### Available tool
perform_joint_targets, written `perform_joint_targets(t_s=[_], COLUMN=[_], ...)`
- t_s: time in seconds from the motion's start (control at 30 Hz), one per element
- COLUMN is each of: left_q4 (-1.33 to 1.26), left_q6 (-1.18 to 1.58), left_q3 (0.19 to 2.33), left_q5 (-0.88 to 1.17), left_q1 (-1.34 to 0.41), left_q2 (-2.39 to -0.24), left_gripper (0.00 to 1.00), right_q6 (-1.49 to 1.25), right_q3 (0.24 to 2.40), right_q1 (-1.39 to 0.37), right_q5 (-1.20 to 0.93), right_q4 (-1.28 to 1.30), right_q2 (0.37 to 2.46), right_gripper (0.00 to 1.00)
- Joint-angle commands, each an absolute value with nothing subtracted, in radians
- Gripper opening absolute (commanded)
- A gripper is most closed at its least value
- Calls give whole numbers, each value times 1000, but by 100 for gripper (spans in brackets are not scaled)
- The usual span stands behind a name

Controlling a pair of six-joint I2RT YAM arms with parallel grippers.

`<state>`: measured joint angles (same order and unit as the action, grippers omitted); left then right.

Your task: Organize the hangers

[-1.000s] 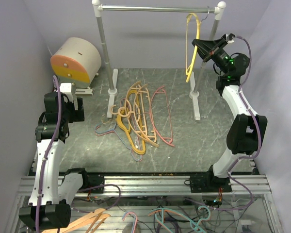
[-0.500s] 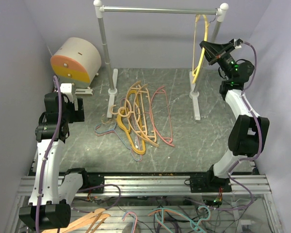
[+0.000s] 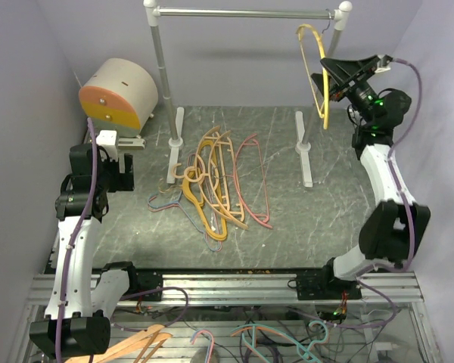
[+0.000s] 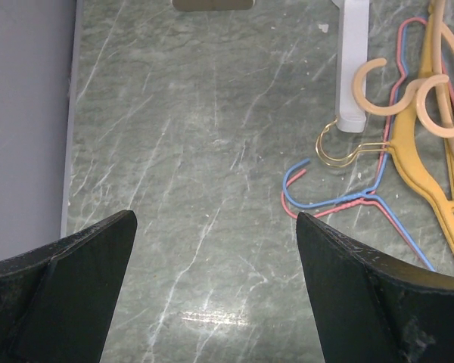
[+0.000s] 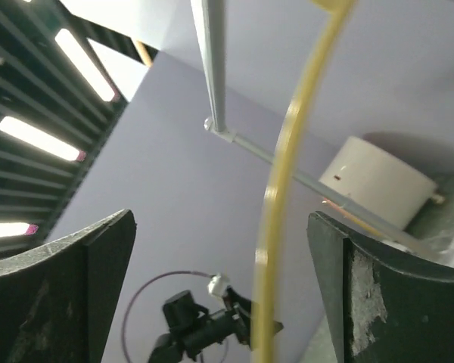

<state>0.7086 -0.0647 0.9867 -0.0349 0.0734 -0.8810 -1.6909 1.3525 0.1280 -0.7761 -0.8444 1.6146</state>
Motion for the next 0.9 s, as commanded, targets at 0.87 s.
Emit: perform_joint_targets(t_s=[0.87], left_q4=[704], left_q6=[-85], left_q3=[981], left_q5=[37], left_q1=[112], left_q2=[-886], left_gripper=[99], right_q6=[-427], right_q3=[1061], right_q1=[-171], right_q5=[-219], right_q4=[340], right_q2=[810], right_gripper=[97])
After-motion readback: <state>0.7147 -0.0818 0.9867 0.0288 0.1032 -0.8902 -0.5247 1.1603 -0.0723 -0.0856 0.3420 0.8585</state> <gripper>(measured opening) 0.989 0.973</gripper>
